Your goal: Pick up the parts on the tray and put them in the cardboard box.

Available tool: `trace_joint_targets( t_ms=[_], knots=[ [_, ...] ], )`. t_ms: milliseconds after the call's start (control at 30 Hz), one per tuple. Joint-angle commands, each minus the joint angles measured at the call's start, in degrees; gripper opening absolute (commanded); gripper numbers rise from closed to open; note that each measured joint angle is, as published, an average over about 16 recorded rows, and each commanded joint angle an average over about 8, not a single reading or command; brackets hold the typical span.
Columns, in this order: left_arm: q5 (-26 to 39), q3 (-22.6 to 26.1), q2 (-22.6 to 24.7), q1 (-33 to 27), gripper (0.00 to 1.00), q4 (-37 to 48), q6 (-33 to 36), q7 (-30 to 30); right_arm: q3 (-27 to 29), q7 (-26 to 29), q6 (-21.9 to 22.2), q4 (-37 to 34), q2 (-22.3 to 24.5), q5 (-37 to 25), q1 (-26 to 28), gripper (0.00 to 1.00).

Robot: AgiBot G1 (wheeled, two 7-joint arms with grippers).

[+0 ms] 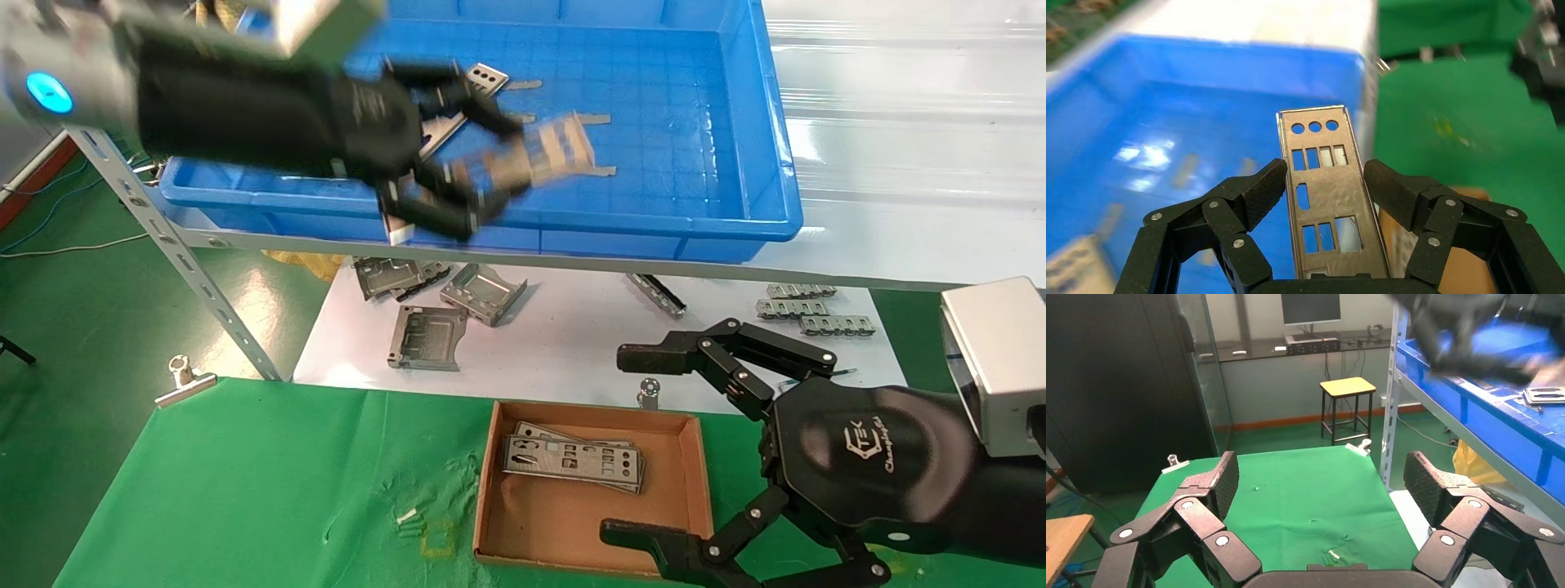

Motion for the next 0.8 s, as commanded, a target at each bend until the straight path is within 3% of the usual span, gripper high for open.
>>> trace_joint_targets(
  t_ms=[33,300,400,800],
  knots=[
    [0.0,0.7,-0.1,1.3,0.00,-2.1,0.9,1.1,0.0,0.0,0.0,0.0,0.0,0.0,0.0,1.00],
    [-8.0,9.7,-1.9,13.1,0.00,-18.3,0.5,-0.8,0.0,0.0,0.0,0.0,0.0,0.0,0.0,1.00],
    [-8.2,13.5,-0.9,16.6,0.00,-20.8,-1.1,1.6,0.0,0.0,0.0,0.0,0.0,0.0,0.0,1.00],
    [-5.4,17.3,8.2,24.7,0.00,-9.3,-10.7,15.3,0.0,0.0,0.0,0.0,0.0,0.0,0.0,1.00]
  ],
)
